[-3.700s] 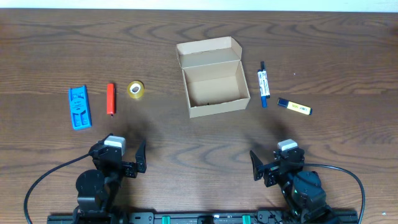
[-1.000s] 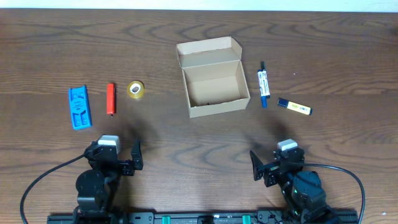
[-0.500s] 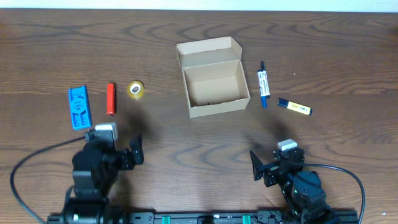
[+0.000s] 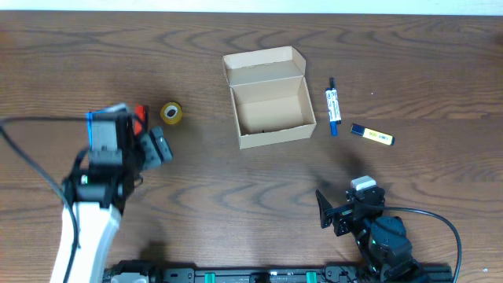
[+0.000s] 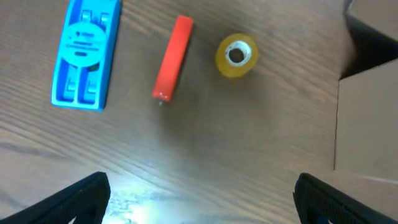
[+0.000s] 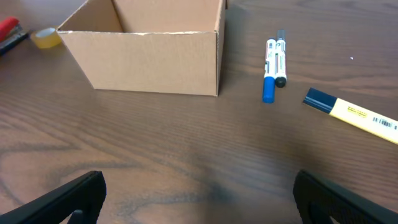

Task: Pack container
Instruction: 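Move the left gripper over the blue duster and lower onto it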

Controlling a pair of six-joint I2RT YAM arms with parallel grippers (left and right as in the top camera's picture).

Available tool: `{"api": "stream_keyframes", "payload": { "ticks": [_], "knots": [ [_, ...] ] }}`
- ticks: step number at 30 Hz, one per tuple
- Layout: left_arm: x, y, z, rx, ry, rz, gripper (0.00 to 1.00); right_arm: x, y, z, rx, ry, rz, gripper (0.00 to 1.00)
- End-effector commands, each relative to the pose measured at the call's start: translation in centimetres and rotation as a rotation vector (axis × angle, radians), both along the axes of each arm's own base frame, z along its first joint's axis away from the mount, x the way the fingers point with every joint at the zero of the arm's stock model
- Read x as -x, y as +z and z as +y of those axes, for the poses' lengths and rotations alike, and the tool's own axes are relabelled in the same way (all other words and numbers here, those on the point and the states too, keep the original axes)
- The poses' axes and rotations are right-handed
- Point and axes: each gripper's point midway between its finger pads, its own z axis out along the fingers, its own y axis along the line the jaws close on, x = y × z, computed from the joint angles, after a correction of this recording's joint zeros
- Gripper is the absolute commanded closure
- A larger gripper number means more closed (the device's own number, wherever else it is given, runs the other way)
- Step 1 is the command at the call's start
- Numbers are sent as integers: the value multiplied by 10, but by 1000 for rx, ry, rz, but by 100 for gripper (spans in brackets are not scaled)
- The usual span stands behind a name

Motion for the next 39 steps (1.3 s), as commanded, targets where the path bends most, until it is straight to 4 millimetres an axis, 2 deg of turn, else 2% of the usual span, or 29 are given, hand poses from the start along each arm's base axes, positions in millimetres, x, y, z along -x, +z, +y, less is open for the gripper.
{"api": "stream_keyframes", "payload": {
  "ticks": [1, 6, 10, 14, 18, 23, 29, 32, 36, 39],
  "knots": [
    [-12, 1, 1, 17, 30, 24, 5, 0, 0, 1, -6, 1, -3, 1],
    [-14, -19, 3, -16, 8, 92, 5, 0, 0, 1, -6, 1, -3, 1],
    [-16, -25, 7, -85, -58, 115, 5, 0, 0, 1, -6, 1, -3, 1],
    [-9, -25, 31, -156, 46, 141, 5, 0, 0, 1, -6, 1, -3, 1],
    [-4, -26, 59, -123, 143, 158, 5, 0, 0, 1, -6, 1, -3, 1],
    [-2, -24, 92, -124, 177, 151, 5, 0, 0, 1, -6, 1, -3, 1],
    [-19, -18, 109, -199, 178, 138, 5, 0, 0, 1, -6, 1, -3, 1],
    [-35, -26, 113, -217, 146, 180, 5, 0, 0, 1, -6, 1, -3, 1],
    [-47, -38, 132, -269, 159, 270, 5, 0, 0, 1, -6, 1, -3, 1],
    [-57, -50, 137, -248, 110, 303, 5, 0, 0, 1, -6, 1, -3, 1]
  ]
}}
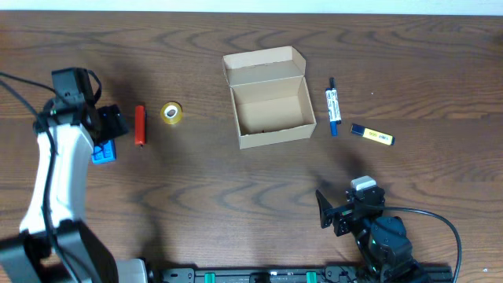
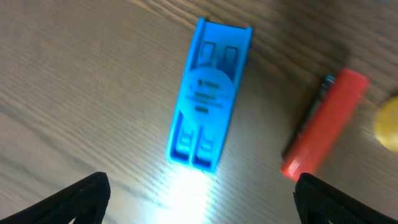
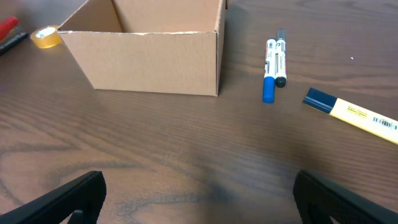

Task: Pack container
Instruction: 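Move the left gripper over the blue duster and lower onto it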

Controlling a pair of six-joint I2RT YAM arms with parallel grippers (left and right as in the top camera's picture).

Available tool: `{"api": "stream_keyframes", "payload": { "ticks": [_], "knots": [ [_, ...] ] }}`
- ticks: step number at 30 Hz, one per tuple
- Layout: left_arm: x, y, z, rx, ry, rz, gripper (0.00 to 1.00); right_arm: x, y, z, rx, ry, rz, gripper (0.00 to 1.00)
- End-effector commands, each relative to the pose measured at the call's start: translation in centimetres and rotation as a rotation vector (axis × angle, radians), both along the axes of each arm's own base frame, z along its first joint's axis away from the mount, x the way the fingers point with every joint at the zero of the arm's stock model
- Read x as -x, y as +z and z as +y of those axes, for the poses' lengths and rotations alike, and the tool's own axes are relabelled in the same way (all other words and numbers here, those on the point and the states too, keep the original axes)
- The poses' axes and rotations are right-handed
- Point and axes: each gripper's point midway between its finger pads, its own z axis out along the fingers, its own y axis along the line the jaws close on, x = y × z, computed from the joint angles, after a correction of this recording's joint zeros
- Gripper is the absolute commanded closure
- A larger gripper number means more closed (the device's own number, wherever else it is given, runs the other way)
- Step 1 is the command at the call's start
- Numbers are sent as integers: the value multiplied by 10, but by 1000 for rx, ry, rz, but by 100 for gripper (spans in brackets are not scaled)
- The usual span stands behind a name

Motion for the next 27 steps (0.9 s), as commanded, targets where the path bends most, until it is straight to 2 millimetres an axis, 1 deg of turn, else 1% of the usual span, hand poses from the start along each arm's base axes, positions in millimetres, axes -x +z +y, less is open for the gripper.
{"api": "stream_keyframes", "payload": {
  "ticks": [1, 4, 7, 13, 21, 27],
  "knots": [
    [-8, -7, 15, -16, -48, 47, 5, 0, 0, 1, -6, 2, -2, 1],
    [-6, -22, 20, 14, -60, 85, 5, 0, 0, 1, -5, 2, -2, 1],
    [-10, -36, 17, 78, -114, 93, 5, 0, 0, 1, -5, 2, -2, 1],
    [-21, -54, 20, 77, -174, 97, 5, 0, 0, 1, -6, 2, -2, 1],
    [-24, -81, 25, 79, -190, 142, 5, 0, 0, 1, -5, 2, -2, 1],
    [-29, -95, 28, 79, -188, 149, 5, 0, 0, 1, -5, 2, -2, 1]
  ]
}}
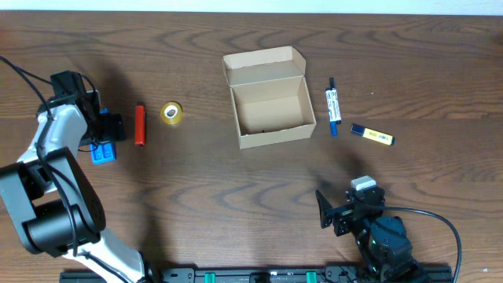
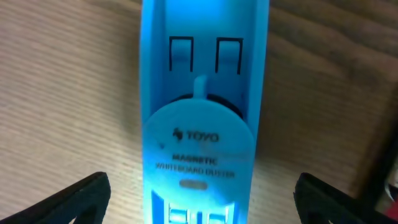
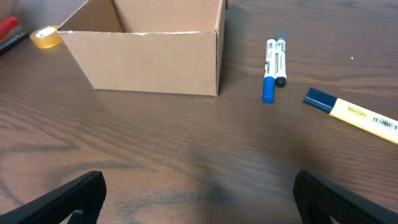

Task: Pack container
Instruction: 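Move the left gripper over the blue duster and lower onto it, then close the left gripper on the blue duster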

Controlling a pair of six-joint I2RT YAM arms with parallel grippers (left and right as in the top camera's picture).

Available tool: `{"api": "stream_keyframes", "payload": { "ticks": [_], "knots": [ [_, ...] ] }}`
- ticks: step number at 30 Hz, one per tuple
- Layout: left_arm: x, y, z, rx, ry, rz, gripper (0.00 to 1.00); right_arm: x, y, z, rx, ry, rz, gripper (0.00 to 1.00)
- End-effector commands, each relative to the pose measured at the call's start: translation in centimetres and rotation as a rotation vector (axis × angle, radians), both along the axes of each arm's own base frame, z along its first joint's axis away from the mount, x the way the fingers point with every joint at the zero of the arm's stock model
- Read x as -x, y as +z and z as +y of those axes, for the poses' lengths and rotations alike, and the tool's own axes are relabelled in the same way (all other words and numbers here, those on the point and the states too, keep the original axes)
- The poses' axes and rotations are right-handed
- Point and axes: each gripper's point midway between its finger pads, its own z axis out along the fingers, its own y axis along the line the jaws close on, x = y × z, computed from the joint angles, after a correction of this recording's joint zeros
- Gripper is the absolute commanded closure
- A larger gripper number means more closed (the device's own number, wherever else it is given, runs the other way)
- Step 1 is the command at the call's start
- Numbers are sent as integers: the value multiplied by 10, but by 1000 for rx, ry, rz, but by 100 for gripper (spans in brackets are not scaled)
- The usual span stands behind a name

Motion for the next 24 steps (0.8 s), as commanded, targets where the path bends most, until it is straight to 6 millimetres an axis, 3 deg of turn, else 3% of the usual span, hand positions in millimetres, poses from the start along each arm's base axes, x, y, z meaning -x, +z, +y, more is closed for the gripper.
{"api": "stream_keyframes", "payload": {
  "ticks": [1, 10, 13, 18, 24],
  "knots": [
    [-7, -2, 6, -7, -9, -7, 5, 0, 0, 1, -5, 1, -2, 1],
    [-6, -19, 5, 7, 6, 18, 5, 0, 0, 1, -5, 1, -2, 1],
    [-6, -21, 5, 9, 13, 19, 0, 0, 0, 1, -5, 1, -2, 1],
    [-5, -23, 5, 11, 13, 26, 25, 0, 0, 1, -5, 1, -2, 1],
    [-2, -23, 4, 17, 17, 40, 41, 0, 0, 1, -5, 1, -2, 1]
  ]
}}
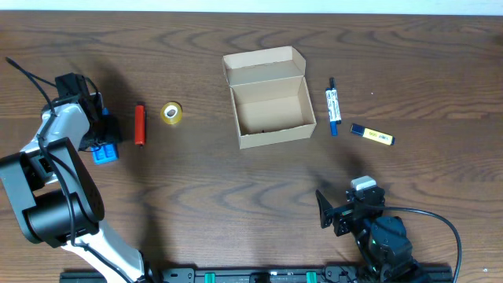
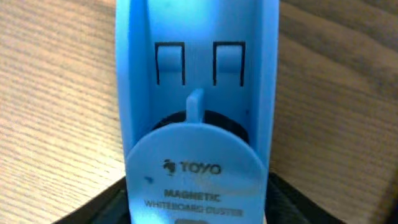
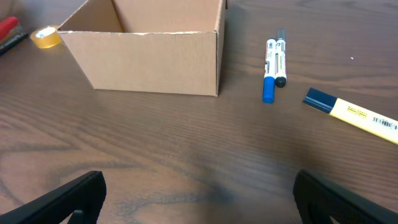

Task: Pack container
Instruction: 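Close the left gripper on the blue duster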

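Observation:
The open cardboard box (image 1: 271, 110) stands at the table's middle back, seen side-on in the right wrist view (image 3: 143, 53). At the far left lies a blue magnetic whiteboard duster (image 1: 104, 152) (image 2: 196, 124). My left gripper (image 1: 104, 132) (image 2: 196, 211) is down on it, with black fingers (image 2: 115, 202) pressed against both its long sides. My right gripper (image 1: 328, 211) (image 3: 199, 199) rests open near the front edge, with nothing between its fingers.
A red marker (image 1: 139, 124) and a yellow tape roll (image 1: 171, 113) lie between the duster and the box. Right of the box lie a blue-and-white marker (image 1: 333, 106) (image 3: 270, 62) and a yellow highlighter (image 1: 372, 134) (image 3: 354, 113).
My left gripper's fingers were spread wide of the duster; now they are in against its sides, and the duster looks closer in the wrist view. The right arm has not moved.
My left gripper was open in front of the red marker and tape. Then it was over the blue duster at the far left, then low over it with fingers wide. Now it grips the duster's sides. The right gripper stayed open at rest throughout.

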Controlling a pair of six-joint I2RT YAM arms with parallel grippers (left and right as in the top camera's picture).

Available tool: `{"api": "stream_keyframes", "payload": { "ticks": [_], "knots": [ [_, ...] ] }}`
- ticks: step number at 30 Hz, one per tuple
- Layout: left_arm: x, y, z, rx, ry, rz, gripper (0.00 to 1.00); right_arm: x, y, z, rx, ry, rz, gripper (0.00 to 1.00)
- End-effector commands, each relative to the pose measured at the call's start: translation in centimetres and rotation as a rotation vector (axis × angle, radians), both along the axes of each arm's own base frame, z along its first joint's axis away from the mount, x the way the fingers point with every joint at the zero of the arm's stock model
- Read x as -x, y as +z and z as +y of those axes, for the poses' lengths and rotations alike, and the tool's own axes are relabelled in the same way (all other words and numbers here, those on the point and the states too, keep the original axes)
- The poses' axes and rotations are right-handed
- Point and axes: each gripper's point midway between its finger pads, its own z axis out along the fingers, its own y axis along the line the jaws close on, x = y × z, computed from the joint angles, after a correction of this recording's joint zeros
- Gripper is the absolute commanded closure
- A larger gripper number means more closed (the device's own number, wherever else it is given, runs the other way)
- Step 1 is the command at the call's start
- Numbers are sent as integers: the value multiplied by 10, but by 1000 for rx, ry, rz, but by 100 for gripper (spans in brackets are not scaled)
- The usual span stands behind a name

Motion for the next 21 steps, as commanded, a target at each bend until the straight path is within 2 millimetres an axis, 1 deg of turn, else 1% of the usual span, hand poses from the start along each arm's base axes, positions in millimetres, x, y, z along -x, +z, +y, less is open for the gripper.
{"api": "stream_keyframes", "payload": {
  "ticks": [1, 2, 9, 11, 13, 15, 19, 21],
  "knots": [
    [2, -6, 3, 6, 10, 24, 45, 0, 0, 1, -5, 1, -2, 1],
    [2, -6, 3, 7, 10, 26, 50, 0, 0, 1, -5, 1, -2, 1],
    [5, -6, 1, 16, 37, 38, 56, 0, 0, 1, -5, 1, -2, 1],
    [5, -2, 2, 21, 53, 43, 59, 0, 0, 1, -5, 1, -2, 1],
    [2, 5, 2, 24, 57, 46, 64, 0, 0, 1, -5, 1, -2, 1],
    [-3, 18, 4, 24, 56, 47, 65, 0, 0, 1, -5, 1, -2, 1],
    [-20, 52, 6, 23, 49, 23, 67, 0, 0, 1, -5, 1, -2, 1],
    [-32, 75, 7, 14, 38, -4, 67, 0, 0, 1, -5, 1, -2, 1]
  ]
}}
